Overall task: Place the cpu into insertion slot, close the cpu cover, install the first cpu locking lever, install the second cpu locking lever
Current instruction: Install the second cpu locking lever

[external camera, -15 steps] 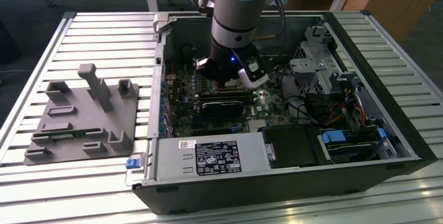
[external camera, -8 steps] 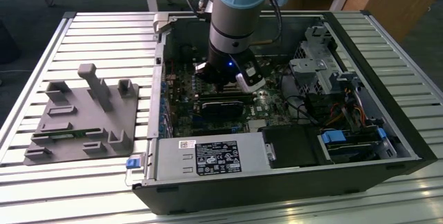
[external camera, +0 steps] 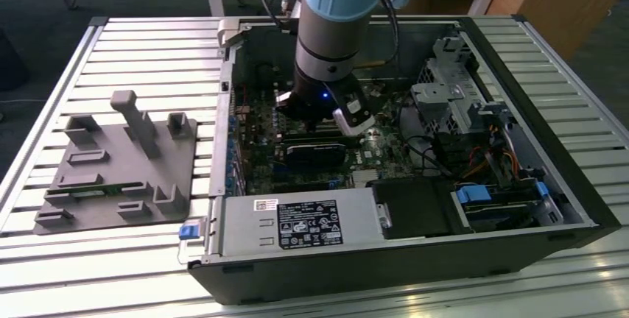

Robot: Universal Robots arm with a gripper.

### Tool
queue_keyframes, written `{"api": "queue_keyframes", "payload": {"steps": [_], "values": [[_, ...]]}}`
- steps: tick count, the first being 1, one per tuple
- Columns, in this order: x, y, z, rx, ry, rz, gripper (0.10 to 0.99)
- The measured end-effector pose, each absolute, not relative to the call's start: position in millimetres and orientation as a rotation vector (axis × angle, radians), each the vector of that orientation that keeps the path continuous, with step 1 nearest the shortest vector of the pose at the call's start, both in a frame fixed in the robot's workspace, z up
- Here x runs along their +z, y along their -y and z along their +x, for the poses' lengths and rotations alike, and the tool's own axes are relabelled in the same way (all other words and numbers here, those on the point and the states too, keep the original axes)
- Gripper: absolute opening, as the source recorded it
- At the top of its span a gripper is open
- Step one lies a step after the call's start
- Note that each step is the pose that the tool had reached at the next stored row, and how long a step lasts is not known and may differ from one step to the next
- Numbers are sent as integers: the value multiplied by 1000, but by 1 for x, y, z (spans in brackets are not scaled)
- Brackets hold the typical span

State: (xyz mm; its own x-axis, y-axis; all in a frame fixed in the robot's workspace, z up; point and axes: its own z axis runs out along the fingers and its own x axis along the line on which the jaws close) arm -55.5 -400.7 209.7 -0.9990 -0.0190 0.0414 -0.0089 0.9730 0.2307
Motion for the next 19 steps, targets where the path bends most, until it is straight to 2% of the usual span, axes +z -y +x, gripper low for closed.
{"api": "queue_keyframes", "payload": {"steps": [19], "values": [[197, 406, -65, -436, 3068, 23, 106]]}}
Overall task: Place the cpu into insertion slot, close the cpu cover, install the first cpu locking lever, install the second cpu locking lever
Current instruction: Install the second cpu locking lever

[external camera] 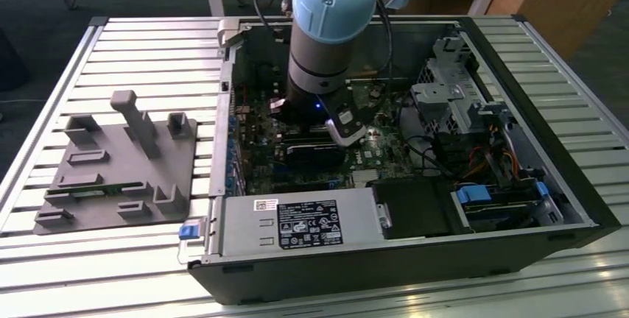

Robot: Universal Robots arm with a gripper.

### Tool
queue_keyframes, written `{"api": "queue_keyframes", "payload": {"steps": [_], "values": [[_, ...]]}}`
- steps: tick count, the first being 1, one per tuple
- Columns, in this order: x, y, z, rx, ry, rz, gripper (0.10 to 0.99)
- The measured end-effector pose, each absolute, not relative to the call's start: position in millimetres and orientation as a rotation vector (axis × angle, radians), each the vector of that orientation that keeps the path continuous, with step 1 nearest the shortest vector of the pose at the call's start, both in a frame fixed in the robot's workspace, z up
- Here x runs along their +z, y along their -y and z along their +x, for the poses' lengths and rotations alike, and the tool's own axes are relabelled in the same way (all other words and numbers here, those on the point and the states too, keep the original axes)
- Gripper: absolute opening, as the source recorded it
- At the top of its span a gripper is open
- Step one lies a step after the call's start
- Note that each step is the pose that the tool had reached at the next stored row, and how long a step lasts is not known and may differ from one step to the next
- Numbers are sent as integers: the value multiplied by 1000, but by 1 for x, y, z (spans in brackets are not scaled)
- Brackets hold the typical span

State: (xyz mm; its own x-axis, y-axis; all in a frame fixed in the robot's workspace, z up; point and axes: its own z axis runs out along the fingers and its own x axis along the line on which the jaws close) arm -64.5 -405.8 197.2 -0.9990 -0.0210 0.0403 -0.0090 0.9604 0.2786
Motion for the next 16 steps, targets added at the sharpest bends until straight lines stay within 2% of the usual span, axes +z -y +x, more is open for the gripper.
{"api": "queue_keyframes", "payload": {"steps": [16], "values": [[188, 405, -70, -504, 3057, 25, 106]]}}
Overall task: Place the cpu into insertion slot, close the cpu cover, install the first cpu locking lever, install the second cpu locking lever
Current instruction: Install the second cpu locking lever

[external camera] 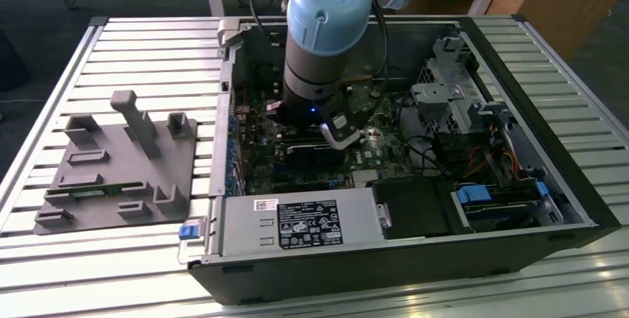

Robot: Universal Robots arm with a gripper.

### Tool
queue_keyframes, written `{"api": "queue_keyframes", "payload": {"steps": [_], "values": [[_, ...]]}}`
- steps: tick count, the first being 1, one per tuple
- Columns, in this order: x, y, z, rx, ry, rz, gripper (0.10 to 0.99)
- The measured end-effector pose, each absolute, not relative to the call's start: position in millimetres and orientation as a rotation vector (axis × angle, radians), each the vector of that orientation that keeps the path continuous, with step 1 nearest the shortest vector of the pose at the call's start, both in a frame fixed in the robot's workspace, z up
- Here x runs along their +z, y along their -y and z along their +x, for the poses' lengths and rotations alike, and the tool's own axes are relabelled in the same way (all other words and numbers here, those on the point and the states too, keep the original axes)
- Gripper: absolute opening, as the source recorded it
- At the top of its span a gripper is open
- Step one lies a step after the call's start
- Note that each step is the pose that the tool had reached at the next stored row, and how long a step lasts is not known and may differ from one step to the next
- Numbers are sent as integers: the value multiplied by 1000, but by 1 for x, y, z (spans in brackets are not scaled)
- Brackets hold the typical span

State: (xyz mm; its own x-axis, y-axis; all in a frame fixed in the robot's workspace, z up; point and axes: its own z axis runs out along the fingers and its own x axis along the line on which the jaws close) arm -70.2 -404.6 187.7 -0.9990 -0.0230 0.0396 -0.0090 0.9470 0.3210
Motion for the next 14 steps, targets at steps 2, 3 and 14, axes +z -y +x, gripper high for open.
{"api": "queue_keyframes", "payload": {"steps": [2, 3, 14], "values": [[188, 404, -70, -505, 3057, 25, 106], [188, 404, -70, -505, 3057, 25, 106], [212, 404, -70, -505, 3057, 25, 106]]}}
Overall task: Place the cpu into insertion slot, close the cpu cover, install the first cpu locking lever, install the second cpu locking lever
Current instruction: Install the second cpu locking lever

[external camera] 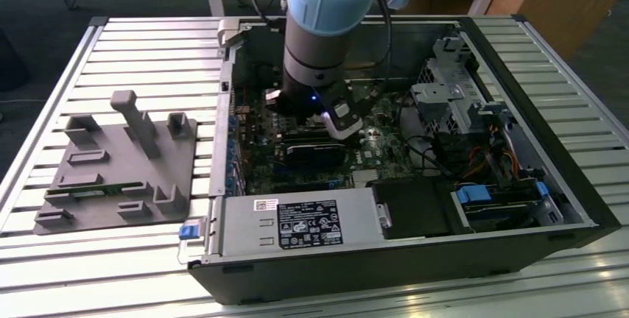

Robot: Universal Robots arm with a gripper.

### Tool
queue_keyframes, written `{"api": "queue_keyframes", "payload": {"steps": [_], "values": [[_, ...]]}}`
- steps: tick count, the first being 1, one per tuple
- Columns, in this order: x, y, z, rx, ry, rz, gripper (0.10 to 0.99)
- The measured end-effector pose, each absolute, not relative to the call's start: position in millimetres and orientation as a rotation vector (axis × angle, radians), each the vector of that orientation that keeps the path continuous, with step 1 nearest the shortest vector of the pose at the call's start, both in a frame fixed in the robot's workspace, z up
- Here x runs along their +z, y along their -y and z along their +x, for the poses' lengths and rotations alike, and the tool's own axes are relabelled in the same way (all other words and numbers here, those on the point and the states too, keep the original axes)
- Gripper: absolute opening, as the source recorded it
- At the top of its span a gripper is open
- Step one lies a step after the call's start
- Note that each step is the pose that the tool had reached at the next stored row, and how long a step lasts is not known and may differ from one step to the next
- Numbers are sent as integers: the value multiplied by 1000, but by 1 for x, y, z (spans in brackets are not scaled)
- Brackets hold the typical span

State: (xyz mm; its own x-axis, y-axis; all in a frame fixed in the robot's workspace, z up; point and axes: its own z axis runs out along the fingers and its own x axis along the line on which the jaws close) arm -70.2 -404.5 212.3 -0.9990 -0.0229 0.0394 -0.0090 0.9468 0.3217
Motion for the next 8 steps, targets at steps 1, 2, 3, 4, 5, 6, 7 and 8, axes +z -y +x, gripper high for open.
{"api": "queue_keyframes", "payload": {"steps": [1, 2, 3, 4, 5, 6, 7, 8], "values": [[216, 404, -70, -505, 3057, 25, 106], [220, 404, -70, -505, 3057, 25, 106], [224, 404, -70, -505, 3057, 25, 106], [227, 404, -70, -505, 3057, 25, 106], [230, 404, -70, -505, 3057, 25, 106], [233, 404, -70, -505, 3057, 25, 106], [236, 404, -70, -505, 3057, 25, 106], [238, 404, -70, -505, 3057, 25, 106]]}}
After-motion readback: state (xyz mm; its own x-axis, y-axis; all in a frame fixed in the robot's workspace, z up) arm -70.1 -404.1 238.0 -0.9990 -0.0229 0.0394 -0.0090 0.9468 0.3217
